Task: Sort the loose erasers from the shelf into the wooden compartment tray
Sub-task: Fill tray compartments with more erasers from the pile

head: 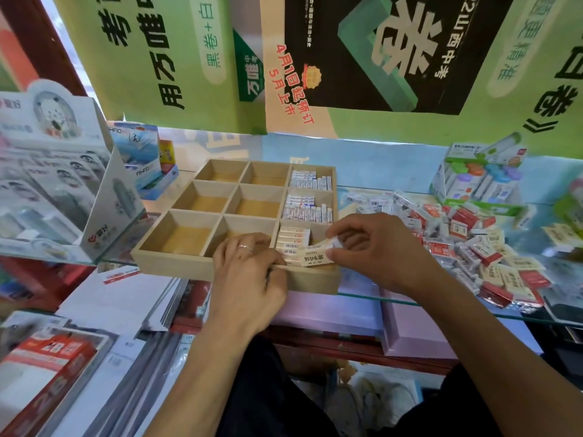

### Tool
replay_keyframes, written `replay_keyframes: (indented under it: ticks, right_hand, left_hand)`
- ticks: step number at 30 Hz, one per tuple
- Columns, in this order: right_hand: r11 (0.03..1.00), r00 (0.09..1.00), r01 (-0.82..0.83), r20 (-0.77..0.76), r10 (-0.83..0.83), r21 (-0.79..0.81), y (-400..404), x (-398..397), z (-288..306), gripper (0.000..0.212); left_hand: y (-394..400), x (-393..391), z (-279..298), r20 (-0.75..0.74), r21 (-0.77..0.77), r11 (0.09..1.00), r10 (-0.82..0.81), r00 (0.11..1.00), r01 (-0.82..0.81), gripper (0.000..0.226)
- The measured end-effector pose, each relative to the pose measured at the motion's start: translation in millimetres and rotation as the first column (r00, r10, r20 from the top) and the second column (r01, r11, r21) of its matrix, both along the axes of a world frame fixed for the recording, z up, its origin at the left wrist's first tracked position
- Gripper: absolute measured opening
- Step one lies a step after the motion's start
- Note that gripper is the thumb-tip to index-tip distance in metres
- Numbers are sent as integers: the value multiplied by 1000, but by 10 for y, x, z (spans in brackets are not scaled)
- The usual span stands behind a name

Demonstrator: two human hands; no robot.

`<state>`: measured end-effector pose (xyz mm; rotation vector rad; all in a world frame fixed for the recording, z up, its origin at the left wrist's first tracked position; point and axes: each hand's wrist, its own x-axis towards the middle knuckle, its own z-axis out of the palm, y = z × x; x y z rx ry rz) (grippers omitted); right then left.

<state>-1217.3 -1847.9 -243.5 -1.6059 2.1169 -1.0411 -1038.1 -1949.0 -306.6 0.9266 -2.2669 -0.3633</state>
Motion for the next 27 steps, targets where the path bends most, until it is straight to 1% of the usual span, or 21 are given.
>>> replay_keyframes:
  ticks: [1,3,6,8,11,15,17,20,22,25,27]
  right_hand:
    - [1000,1000,-24,-3,24,7,12,12,5,24]
    - [997,997,-78,5,78,4,16,39,6,23]
    - [994,994,-109,-7,109,16,-41,60,-19,26]
    - [995,994,-103,36,102,9,-87,81,-36,28]
    - [994,992,-104,64,105,-21,-124,117,-76,29]
    - [992,990,-109,88,114,-60,-111,130,-136,27]
    - [993,987,-102,116,108,-57,-85,93,-128,25]
    - [997,992,-60,112,64,-41,-43,1,-112,23]
    - [999,997,-18,72,20,-27,-23,-46,-105,23]
    - [999,999,25,47,-24,-28,3,-88,-106,22]
    - [998,997,43,62,-41,-41,27,-109,-104,22]
  left_hand:
    - [2,-3,-6,32,-23,1000,5,999,-4,38]
    - [1,-6,-19,44,-38,999,9,999,-8,39]
    - [-8,-23,-16,-39,21,1000,22,999,-22,34]
    - [-22,-20,-9,-127,54,999,13,992,-6,30]
    - [-36,-5,3,-177,46,997,-50,983,59,36]
    - [-4,-39,-19,-181,4,986,-166,969,169,31]
    - [16,-57,-29,-174,-7,983,-181,968,183,28]
    - [20,-74,-19,-128,-33,983,-184,975,181,20]
    - [10,-94,19,-49,-50,979,-202,978,200,16]
    - [-58,-120,128,96,-79,963,-249,964,257,21]
    - [-125,-136,226,199,-51,934,-338,920,354,29]
